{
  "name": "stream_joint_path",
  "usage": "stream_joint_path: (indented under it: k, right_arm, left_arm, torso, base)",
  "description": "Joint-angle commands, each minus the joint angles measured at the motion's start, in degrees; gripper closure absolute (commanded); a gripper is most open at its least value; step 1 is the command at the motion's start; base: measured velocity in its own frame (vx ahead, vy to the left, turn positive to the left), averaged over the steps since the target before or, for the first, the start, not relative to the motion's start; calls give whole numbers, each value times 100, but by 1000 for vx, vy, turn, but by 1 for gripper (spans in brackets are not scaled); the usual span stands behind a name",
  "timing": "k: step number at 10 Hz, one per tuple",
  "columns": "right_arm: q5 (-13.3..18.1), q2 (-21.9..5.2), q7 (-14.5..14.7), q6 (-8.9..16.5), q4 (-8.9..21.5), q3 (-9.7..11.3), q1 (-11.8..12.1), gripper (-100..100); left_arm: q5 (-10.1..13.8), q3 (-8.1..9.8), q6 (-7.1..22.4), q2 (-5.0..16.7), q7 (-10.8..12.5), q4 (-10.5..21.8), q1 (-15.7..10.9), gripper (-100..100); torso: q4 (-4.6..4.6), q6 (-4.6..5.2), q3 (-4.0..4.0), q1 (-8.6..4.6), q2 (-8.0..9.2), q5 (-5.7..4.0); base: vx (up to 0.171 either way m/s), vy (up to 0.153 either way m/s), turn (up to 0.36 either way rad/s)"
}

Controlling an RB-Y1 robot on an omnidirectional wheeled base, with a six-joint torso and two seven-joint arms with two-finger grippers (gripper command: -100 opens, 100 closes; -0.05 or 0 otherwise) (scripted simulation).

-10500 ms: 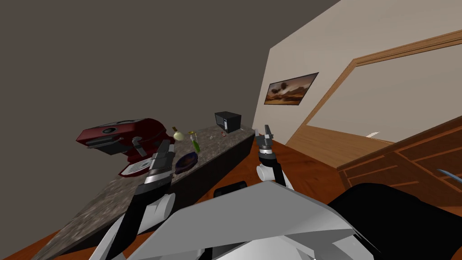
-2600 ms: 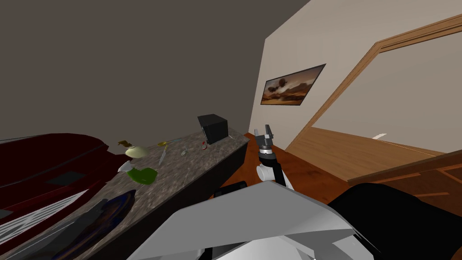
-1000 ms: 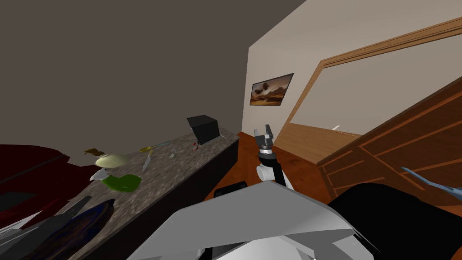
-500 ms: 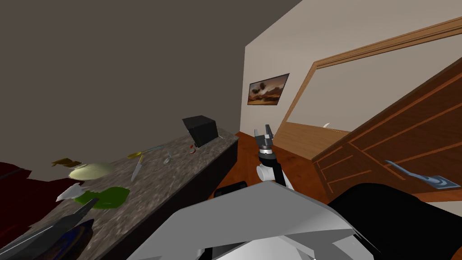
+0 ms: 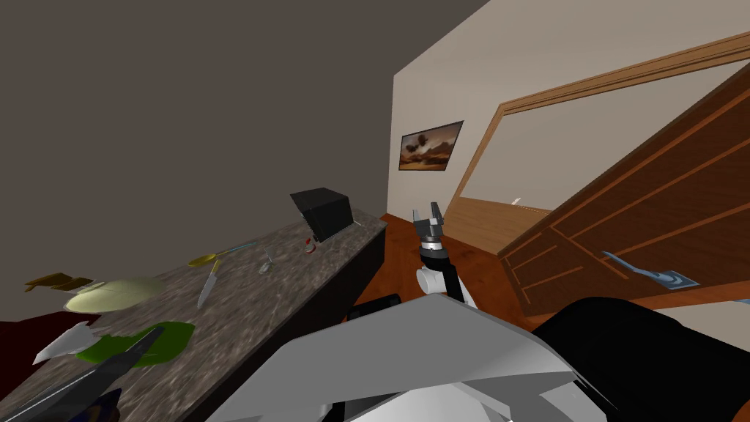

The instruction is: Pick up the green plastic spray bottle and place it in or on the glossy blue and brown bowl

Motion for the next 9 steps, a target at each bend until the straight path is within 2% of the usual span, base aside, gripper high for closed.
stream_joint_path:
  k: [1, 2, 6, 7, 8, 9]
  right_arm:
    - [0, 0, 0, 0, 0, 0, 0, 0]
    - [0, 0, 0, 0, 0, 0, 0, 0]
    - [0, 0, 0, 0, 0, 0, 0, 0]
    - [0, 0, 0, 0, 0, 0, 0, 0]
    - [0, 0, 0, 0, 0, 0, 0, 0]
    - [0, 0, 0, 0, 0, 0, 0, 0]
  left_arm:
    - [0, 0, 0, 0, 0, 0, 0, -100]
    - [0, 0, 0, 0, 0, 0, 0, 100]
    - [0, 2, 3, 0, 0, 1, 0, 100]
    - [0, 2, 3, 0, 0, 1, 1, 0]
    - [0, 2, 3, 0, 0, 1, 1, 100]
    - [0, 2, 3, 0, 0, 1, 1, 0]
  torso:
    - [0, 0, 0, 0, 0, 0]
    - [0, 0, 1, -4, 2, -1]
    - [0, 2, 1, -6, 2, 0]
    - [1, 2, 1, -6, 2, 0]
    - [1, 2, 1, -6, 2, 0]
    - [1, 2, 1, -6, 2, 0]
  base:
    - [0, 0, 0]
    - [0, 0, 0]
    - [0, 0, 0]
    - [0, 0, 0]
    - [0, 0, 0]
    - [0, 0, 0]
